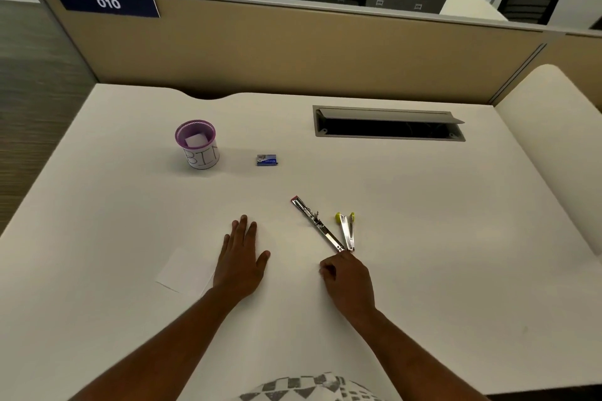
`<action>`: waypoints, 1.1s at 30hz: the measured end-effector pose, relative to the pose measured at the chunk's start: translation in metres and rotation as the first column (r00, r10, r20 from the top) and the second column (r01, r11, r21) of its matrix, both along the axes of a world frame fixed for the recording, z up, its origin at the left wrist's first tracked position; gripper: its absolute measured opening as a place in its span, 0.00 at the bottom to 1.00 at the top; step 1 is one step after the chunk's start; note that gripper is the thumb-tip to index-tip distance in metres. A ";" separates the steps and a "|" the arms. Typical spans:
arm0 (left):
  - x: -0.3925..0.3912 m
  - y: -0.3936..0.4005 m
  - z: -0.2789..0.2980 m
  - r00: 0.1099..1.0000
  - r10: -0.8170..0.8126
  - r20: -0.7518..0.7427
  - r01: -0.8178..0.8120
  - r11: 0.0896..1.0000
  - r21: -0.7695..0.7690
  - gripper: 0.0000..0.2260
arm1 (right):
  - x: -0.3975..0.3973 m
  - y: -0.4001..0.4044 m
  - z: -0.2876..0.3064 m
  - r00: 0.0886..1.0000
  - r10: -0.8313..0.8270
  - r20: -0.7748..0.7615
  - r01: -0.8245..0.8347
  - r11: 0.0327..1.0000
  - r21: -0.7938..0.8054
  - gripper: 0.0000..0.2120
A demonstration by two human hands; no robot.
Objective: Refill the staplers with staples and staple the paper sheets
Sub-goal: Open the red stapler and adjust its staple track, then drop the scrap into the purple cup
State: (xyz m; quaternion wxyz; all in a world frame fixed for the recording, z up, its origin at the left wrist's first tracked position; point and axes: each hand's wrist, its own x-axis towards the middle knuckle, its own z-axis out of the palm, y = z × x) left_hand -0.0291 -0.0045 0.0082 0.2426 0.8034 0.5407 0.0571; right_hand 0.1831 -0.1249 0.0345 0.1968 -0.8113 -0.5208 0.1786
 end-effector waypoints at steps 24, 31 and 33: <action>-0.075 0.080 -0.004 0.987 0.113 -0.112 -0.108 0.993 0.043 0.37 | -0.084 0.188 0.060 0.937 0.175 -0.302 -0.127 0.977 0.172 0.02; -0.087 0.107 -0.014 0.987 0.038 -0.154 -0.030 0.998 0.050 0.41 | -0.120 0.293 0.091 0.960 0.212 -0.186 -0.151 0.943 0.295 0.05; -0.087 0.110 -0.016 0.985 0.018 -0.170 -0.010 0.999 0.045 0.41 | -0.125 0.316 0.096 0.964 0.221 -0.148 -0.169 0.938 0.301 0.06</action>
